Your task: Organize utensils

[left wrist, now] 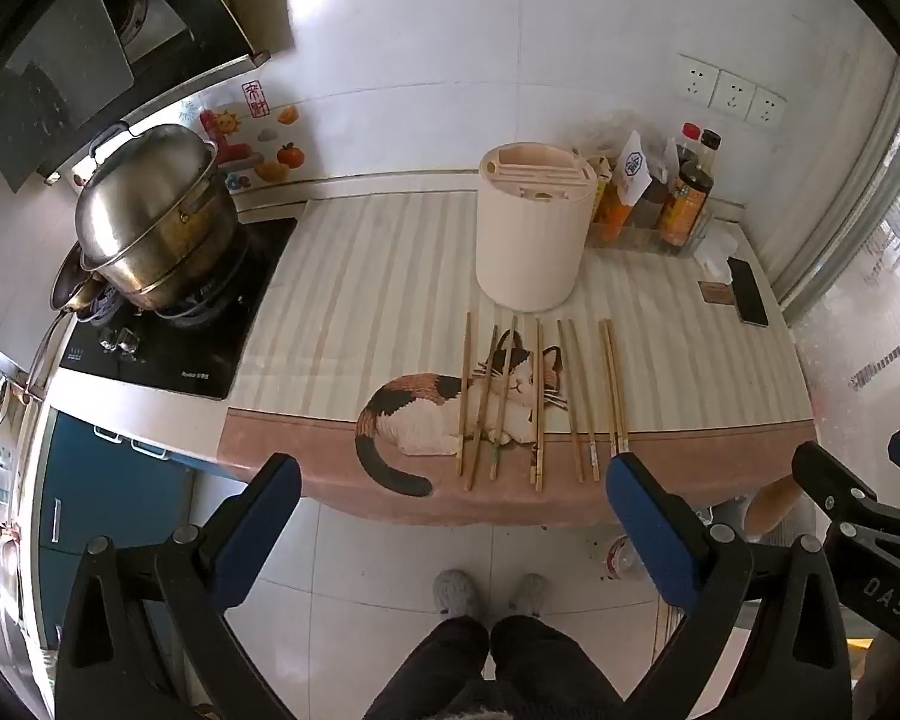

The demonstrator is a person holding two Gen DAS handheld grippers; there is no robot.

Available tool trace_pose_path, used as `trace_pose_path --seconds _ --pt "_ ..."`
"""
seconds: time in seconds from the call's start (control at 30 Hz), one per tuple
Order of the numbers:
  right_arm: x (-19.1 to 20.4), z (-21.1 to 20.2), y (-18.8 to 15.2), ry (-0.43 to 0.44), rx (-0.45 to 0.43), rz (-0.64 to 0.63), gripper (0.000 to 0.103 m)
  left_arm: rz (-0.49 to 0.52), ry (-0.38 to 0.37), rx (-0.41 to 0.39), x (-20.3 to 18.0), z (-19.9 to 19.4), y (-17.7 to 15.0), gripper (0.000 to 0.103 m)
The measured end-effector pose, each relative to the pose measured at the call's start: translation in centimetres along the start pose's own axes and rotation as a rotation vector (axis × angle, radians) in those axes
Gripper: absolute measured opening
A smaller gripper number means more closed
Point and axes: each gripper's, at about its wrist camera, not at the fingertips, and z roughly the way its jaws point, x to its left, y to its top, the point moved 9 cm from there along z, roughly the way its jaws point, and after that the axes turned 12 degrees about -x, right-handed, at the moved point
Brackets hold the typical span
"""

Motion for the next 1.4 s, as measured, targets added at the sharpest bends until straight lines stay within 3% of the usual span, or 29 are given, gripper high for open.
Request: trace_pose_path --seconds 0.23,0.3,1.4 --pt "0.2 -0.3 0.3 0.001 -0.002 -0.002 0.103 -0.001 -0.004 0.001 -0.1 -0.4 1.4 0.103" --pt "0.1 -0.6 0.6 0.001 -0.005 -0.003 0.103 0.001 -0.002 -0.010 -0.2 -0.3 0.3 0.103" --pt "0.0 -0.7 1.2 0.004 -0.026 -0.001 0.103 -0.008 -0.008 -0.026 -1.1 -0.5 0.7 0.103"
